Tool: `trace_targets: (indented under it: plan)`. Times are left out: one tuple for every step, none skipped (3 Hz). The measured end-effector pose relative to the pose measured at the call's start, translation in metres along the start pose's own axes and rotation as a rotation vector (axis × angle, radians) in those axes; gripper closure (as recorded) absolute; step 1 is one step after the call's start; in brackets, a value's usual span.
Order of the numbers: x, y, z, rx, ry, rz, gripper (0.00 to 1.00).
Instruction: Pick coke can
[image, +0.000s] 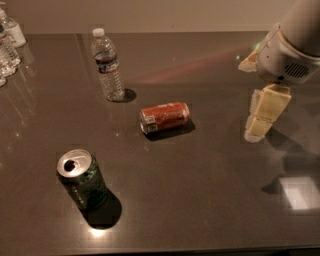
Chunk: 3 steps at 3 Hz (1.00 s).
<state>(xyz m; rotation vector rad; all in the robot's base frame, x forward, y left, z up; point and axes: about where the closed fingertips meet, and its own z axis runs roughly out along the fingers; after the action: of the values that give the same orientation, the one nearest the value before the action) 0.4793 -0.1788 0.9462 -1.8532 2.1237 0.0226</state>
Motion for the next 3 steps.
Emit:
trace_targets:
  plan:
    - [-0.014,-0.006,0.017,-0.015,-0.013,-0.032,0.0]
    - [-0.029,-0.01,0.035,-0.029,-0.034,-0.067,0.0]
    - [-0.049,-0.019,0.054,-0.044,-0.062,-0.115,0.0]
